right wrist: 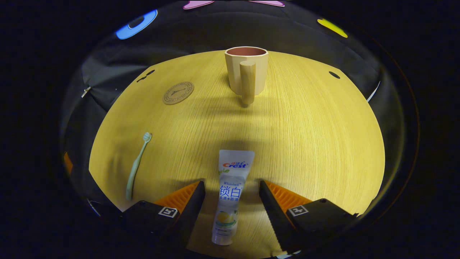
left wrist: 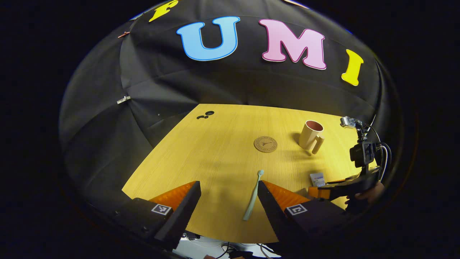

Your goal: Put the toothbrush and toothpaste on the desktop into the cup, then pick up the cup and place it on the coaster on the desktop.

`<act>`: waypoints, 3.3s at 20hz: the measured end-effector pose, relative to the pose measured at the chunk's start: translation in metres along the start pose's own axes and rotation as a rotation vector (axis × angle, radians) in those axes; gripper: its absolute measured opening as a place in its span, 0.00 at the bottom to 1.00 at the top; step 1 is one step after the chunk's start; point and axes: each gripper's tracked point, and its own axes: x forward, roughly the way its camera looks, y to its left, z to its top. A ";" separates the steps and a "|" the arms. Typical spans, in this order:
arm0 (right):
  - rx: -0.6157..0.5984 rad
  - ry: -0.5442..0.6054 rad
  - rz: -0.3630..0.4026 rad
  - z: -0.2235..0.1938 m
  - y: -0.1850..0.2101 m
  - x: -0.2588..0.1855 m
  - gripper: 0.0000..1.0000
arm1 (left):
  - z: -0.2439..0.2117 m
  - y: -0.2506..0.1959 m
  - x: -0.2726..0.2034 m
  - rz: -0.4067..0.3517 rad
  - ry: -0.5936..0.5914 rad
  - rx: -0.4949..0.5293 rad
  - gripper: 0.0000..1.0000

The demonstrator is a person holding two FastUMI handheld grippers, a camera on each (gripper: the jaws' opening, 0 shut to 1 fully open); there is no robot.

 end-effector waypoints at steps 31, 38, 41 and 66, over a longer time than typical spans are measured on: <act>0.040 -0.072 0.056 0.007 -0.032 -0.071 0.23 | -0.069 -0.028 0.072 -0.229 0.158 0.073 0.94; 0.102 -0.070 0.087 0.002 -0.060 -0.092 0.23 | -0.094 -0.059 0.114 -0.272 0.276 0.093 0.87; 0.119 -0.060 0.087 -0.002 -0.075 -0.094 0.23 | -0.102 -0.066 0.126 -0.276 0.317 0.075 0.81; 0.068 -0.174 0.182 0.078 -0.068 -0.099 0.23 | -0.106 -0.072 0.127 -0.256 0.426 0.184 0.07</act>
